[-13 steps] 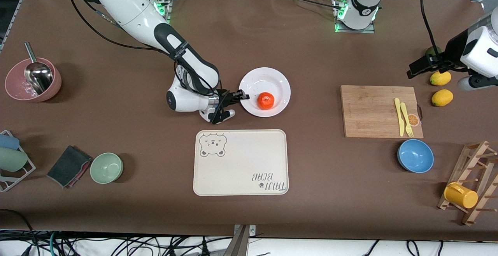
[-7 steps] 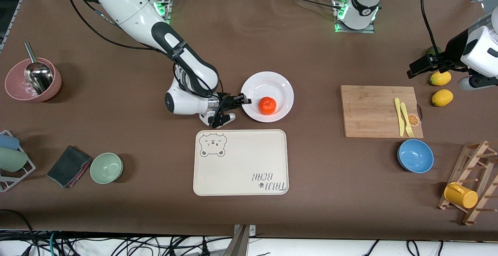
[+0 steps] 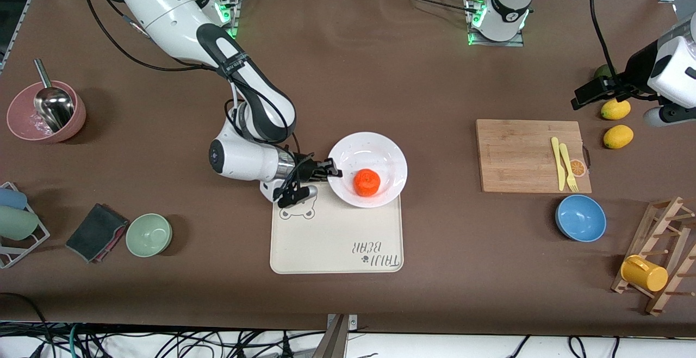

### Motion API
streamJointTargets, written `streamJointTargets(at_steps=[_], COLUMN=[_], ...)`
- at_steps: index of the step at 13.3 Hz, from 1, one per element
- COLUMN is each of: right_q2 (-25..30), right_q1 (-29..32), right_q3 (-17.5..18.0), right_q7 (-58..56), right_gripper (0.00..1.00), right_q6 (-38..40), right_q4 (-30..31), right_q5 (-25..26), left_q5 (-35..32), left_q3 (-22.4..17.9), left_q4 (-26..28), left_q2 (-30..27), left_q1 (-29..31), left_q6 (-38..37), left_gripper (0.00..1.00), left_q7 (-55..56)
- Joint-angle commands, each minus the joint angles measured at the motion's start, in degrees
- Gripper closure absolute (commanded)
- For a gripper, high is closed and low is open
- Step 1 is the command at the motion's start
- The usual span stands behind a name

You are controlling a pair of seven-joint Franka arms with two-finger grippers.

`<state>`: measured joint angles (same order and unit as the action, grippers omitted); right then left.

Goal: Place orange and plate with both arms
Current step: 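Slide the plate with the orange onto the bear tray with the right gripper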

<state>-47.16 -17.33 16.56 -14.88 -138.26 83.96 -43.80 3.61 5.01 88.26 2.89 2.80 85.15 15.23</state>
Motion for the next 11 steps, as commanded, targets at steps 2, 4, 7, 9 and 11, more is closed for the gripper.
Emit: streamJointTargets(at_steps=[2,4,7,9,11], right_q2=[-7.8,-10.8,-16.2,-17.3,-18.3], right_q1=[-0.9,-0.9,-0.9,-1.0,-1.6], right_q3=[-3.6,-4.2,-4.6,-4.6,-4.5], right_q7=[2.0,2.5,4.2,4.3,4.3], right_gripper=[1.0,1.0,1.0,1.0,1.0], right_q6=[-0.3,-0.6,-4.5,-6.9,-8.5], right_q4=[-12.1,-16.7,-24.1,-24.5,-24.2], right_q5=[1.6,1.6,1.6,1.6,1.5], left_q5=[-0.3,-0.3,-0.3,-0.3,-0.3], left_q3=[0.3,0.3,0.3,0.3,0.3], left_q4=[-1.4,-1.4,-1.4,-1.4,-1.4], left_q2=[0.2,0.3,0.2,0.2,0.2], left_q1=[0.4,0.4,0.4,0.5,0.6], left_q6=[-2.1,-2.2,-2.2,-2.2,-2.2], left_gripper=[0.0,0.0,0.0,0.0,0.0], left_q7=[-0.1,-0.1,-0.1,-0.2,-0.2])
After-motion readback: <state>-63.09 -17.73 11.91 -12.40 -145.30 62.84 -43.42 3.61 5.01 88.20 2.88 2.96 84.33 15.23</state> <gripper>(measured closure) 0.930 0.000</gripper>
